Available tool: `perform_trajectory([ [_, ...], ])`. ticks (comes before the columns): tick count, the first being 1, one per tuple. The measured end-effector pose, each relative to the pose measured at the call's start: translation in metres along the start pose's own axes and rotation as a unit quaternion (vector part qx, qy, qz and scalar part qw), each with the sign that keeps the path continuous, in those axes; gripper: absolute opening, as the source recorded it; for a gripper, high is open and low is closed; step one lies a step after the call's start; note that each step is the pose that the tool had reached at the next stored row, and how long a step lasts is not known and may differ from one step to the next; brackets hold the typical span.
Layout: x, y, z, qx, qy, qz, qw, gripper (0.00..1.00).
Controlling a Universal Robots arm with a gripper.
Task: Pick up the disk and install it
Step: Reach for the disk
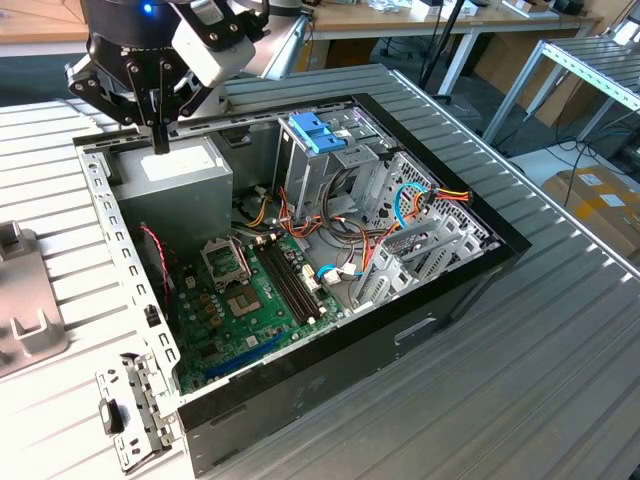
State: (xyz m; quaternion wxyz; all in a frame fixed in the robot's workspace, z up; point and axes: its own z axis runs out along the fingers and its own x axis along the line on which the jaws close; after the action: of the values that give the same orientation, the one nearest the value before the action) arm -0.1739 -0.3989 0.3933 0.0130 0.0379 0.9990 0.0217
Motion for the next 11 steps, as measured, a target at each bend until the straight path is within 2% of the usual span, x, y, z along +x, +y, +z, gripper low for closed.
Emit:
perform_trajectory([
  [11, 0.0051, -0.0004, -0.0001, 0.0000, 0.0000, 0.000, 1.00000, 0.11],
])
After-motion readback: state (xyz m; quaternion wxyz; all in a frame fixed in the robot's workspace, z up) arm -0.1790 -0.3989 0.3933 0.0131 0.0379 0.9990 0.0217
